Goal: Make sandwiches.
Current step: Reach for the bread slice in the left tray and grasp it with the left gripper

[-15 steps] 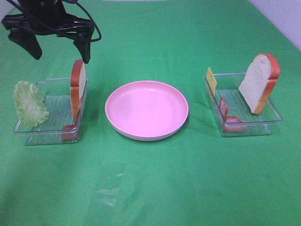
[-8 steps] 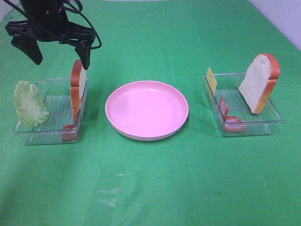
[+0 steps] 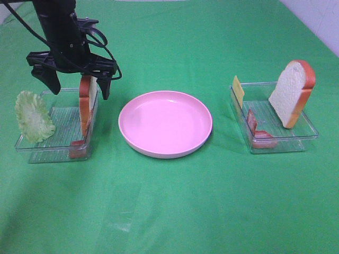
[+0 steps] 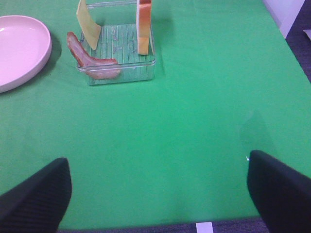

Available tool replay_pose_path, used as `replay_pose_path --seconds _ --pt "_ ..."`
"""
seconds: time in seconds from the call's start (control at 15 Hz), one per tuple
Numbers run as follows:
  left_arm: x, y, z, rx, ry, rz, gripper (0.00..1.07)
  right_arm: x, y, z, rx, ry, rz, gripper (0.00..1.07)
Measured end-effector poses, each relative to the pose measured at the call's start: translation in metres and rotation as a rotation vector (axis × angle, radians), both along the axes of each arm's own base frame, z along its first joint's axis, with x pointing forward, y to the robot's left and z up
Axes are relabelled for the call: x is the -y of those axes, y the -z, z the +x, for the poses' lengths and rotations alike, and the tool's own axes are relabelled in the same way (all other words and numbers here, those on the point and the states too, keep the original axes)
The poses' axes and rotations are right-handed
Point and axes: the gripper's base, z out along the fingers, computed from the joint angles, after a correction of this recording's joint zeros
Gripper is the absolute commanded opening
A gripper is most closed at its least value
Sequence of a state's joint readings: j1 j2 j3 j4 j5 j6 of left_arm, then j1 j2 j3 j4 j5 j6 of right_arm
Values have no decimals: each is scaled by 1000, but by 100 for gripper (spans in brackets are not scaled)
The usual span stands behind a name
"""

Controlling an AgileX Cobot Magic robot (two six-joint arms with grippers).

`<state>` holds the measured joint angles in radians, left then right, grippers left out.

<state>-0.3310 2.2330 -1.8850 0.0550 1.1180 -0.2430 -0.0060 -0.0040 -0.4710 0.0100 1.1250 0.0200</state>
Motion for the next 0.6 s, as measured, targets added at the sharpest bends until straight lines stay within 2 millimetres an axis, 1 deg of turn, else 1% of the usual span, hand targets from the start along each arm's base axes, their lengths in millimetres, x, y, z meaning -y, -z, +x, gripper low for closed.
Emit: replay_pose_path --seconds 0.2,0.27,0.4,0.6 --pt "2 1 5 54 -2 -21 99 0 0 0 0 0 0 96" --pt "2 0 6 61 -16 -27 96 0 0 0 0 0 0 96" --pt "2 0 6 64 -40 -34 85 0 0 0 0 0 0 96" --pt "2 1 5 44 -59 -32 54 0 0 0 0 0 0 96"
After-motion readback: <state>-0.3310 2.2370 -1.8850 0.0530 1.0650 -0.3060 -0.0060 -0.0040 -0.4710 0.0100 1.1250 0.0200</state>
